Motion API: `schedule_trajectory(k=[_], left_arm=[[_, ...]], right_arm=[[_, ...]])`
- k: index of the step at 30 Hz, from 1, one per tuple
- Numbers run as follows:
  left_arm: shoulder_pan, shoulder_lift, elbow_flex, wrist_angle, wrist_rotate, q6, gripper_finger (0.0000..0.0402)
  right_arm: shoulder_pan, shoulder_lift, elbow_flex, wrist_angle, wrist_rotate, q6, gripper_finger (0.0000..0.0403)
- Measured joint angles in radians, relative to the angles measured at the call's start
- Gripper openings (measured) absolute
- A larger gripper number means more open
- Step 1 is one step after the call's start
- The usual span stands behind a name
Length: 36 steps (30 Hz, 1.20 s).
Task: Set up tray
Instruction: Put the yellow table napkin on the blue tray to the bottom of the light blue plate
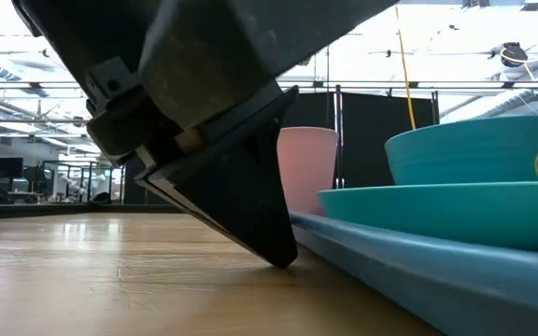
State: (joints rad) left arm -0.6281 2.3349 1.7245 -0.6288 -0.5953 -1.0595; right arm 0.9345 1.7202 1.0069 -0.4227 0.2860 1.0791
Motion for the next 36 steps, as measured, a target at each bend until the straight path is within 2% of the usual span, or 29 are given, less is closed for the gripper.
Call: schedule_trajectory(k=[7, 18, 24, 33, 36], left_arm=[[0.003, 0.002, 0.0, 0.005, -0.007, 0.001, 0.0005], [0.011, 0.004, 0.0, 0.034, -0.021, 0.03, 0.0004], [0.013, 0.006, -0.001, 0.055, -0.023, 0.045, 0.0003], [0.013, 0.006, -0.001, 0.054, -0.027, 0.053, 0.0006], [0.013, 0.006, -0.001, 0.054, -0.028, 0.056, 0.0004]], right_arm=[[-0.028, 0.04, 0.0, 0.021, -0.036, -0.057, 0.0], [-0.032, 0.041, -0.001, 0.211, -0.132, -0.261, 0.0], [-0.037, 0.039, -0.001, 0.249, -0.129, -0.313, 0.0], [0.004, -0.009, -0.001, 0.227, 0.099, -0.343, 0.0], [0.01, -0.011, -0.001, 0.206, 0.115, -0.327, 0.0]])
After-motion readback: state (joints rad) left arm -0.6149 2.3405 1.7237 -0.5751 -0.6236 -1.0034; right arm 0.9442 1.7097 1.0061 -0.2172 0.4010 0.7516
